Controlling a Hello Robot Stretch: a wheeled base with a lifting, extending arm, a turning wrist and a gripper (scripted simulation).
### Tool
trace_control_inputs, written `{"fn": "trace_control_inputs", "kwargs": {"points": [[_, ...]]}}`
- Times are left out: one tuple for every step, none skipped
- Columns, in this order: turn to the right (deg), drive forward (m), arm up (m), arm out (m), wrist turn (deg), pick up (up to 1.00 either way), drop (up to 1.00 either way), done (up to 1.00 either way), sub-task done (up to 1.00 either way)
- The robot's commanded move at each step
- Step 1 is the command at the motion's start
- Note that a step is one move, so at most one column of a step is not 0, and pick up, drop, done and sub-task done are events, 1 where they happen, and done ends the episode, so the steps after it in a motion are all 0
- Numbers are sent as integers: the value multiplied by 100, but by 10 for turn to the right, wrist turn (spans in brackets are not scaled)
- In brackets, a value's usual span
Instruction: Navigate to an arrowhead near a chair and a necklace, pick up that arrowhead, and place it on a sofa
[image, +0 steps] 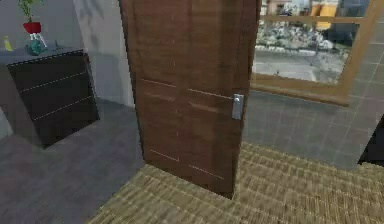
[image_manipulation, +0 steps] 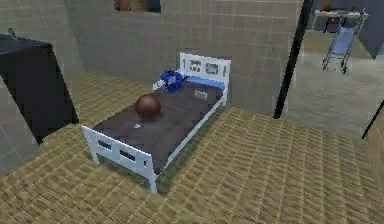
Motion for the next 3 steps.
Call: {"fn": "trace_control_inputs", "kwargs": {"points": [[-450, 0, 0, 0, 0, 0, 0, 0, 0], [-150, 0, 0, 0, 0, 0, 0, 0, 0], [0, 100, 0, 0, 0, 0, 0, 0, 0]]}}
